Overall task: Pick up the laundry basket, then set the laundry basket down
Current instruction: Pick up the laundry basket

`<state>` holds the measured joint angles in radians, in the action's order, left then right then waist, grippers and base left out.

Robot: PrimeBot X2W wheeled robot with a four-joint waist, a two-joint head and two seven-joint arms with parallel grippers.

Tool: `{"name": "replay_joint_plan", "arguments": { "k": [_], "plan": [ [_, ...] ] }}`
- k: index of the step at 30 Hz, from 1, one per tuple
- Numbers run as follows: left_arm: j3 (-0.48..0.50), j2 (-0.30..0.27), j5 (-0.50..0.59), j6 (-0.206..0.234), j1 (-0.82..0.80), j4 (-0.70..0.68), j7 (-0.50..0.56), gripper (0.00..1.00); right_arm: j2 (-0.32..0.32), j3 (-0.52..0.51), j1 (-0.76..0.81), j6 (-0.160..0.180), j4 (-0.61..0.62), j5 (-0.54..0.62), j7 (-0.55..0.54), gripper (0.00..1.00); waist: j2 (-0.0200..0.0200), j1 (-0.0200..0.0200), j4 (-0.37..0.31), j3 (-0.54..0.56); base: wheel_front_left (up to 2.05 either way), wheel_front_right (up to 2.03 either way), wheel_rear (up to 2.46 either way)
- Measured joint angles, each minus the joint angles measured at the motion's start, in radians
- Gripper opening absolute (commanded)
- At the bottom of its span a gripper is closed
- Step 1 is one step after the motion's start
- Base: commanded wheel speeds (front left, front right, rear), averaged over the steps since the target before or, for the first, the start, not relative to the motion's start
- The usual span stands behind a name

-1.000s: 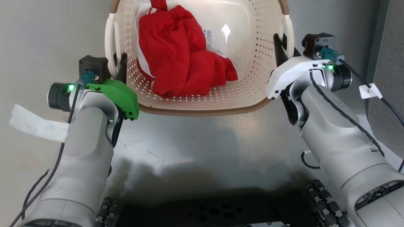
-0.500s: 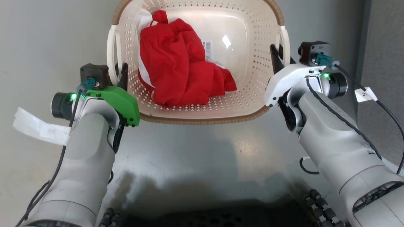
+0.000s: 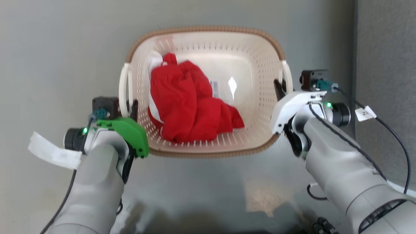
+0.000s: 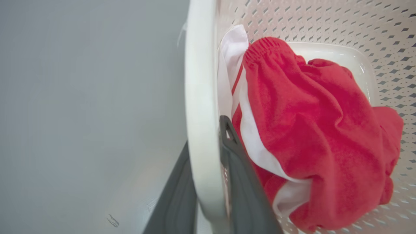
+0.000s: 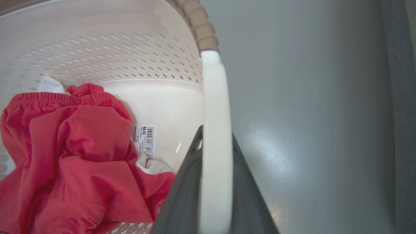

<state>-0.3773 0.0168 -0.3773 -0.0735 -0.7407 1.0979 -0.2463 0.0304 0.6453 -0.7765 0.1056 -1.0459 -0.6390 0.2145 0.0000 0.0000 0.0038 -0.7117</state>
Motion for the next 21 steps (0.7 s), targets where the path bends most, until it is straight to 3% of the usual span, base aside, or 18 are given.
{"name": "replay_joint_plan", "arguments": {
  "k": [21],
  "plan": [
    [-0.062,0.012,-0.132,-0.025,0.186,0.092,0.115,0.0,-0.014,0.101,0.193,-0.026,-0.052,-0.14,-0.173,0.0,0.0,-0.0001,0.026,0.296,0.0,0.0,0.0]
  ]
}}
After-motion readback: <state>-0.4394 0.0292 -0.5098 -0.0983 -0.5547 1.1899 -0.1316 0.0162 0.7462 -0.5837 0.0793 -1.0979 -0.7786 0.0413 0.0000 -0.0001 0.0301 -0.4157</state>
